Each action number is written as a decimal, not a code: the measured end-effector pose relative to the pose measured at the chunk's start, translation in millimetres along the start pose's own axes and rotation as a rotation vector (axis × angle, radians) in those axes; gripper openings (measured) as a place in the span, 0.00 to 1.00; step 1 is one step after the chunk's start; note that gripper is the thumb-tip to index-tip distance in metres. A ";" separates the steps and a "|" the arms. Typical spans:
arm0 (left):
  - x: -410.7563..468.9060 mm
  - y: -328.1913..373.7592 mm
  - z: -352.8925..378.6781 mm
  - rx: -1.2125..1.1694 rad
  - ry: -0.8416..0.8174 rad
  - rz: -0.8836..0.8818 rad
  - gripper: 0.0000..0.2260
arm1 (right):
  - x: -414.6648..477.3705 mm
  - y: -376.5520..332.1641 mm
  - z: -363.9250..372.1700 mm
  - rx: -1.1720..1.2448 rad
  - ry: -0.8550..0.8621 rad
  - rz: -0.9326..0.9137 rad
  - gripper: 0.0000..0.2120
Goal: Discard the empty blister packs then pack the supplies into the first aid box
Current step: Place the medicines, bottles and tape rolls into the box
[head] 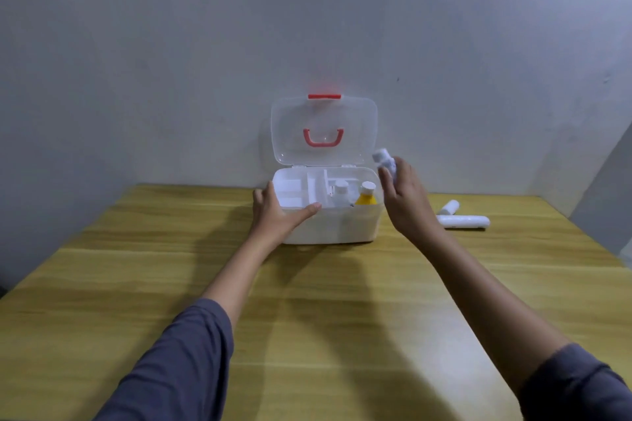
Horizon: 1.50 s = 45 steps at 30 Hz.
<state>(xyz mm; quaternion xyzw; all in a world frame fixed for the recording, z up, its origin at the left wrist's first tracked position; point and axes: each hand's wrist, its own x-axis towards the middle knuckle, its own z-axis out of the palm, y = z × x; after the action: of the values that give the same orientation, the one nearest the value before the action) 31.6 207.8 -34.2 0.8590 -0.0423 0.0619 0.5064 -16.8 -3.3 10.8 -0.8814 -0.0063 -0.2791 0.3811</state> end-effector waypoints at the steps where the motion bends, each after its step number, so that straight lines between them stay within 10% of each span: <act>1: -0.7 1.9 -1.3 0.010 -0.023 -0.010 0.50 | 7.1 -14.3 4.2 0.074 -0.032 -0.031 0.17; 7: 7.1 0.3 -11.2 0.059 -0.087 0.030 0.51 | 30.8 -67.3 48.4 0.181 -0.256 -0.045 0.21; 16: 20.1 -15.6 -3.2 -0.079 -0.053 0.104 0.45 | 86.9 -43.8 45.8 0.321 -0.060 0.078 0.14; 45: 14.5 -17.6 2.9 -0.134 -0.006 0.084 0.43 | 66.1 50.8 14.0 0.431 -0.323 0.202 0.16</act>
<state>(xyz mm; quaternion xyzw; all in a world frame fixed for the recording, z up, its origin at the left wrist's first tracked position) 48.5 213.7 -48.7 0.8209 -0.0838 0.0778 0.5595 57.1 -43.1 1.9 -0.8093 -0.0380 -0.0879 0.5795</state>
